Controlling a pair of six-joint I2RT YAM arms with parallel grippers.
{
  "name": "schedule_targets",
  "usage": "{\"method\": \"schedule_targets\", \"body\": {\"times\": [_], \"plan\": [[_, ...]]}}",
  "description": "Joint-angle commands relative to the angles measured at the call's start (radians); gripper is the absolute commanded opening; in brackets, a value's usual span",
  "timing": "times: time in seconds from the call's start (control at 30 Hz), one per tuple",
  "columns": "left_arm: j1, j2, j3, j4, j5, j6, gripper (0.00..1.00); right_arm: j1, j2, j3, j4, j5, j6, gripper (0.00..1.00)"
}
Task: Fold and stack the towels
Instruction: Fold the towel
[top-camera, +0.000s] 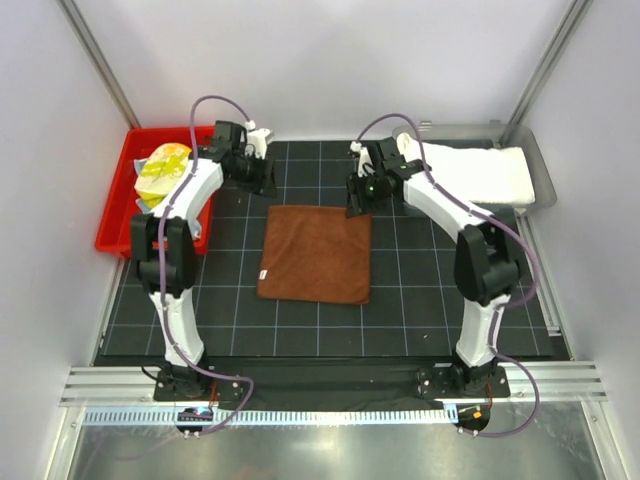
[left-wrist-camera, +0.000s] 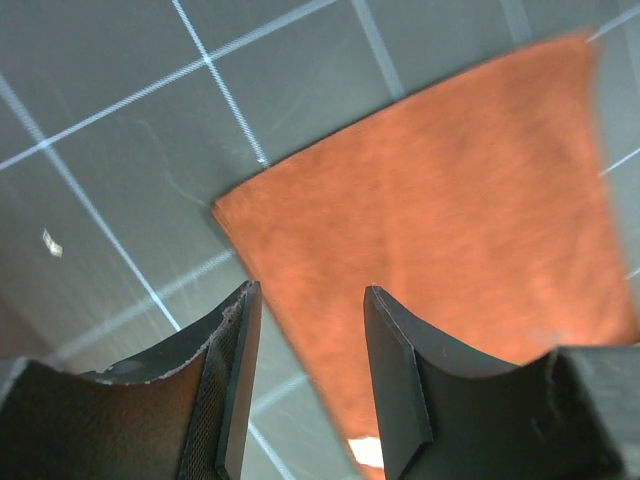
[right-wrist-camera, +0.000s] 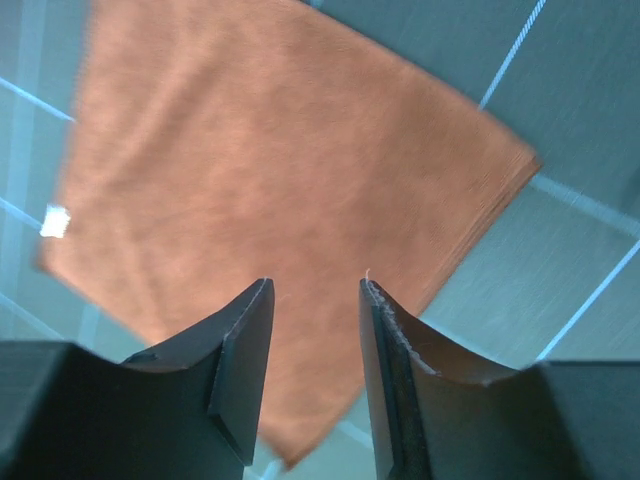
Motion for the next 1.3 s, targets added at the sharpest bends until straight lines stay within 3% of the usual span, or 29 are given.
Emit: {"method": "schedule_targets", "body": {"times": [0.0,0.3,0.8,1.27], "plan": [[0.011,0.117,0.099,-0.075,0.123,0.199,0.49,-0.021,0.118,0.148,-0.142,-0.028,-0.205,0.47],[0.011,0.45,0.489,-0.314,0.053,0.356,0.49,-0.077,0.315,0.371,-0.23,-0.025,-0.373,0.49],[0.009,0.55,0.566,-0.314,-0.047,0.445,0.5,-0.12,0.504,0.534,-0.312,-0.053,-0.509,0.48],[0.005,0.578,0.599,-0.402,0.027,0.502,0.45,-0.118,0.514,0.541,-0.294,-0.074,-0.535,0.36]]}}
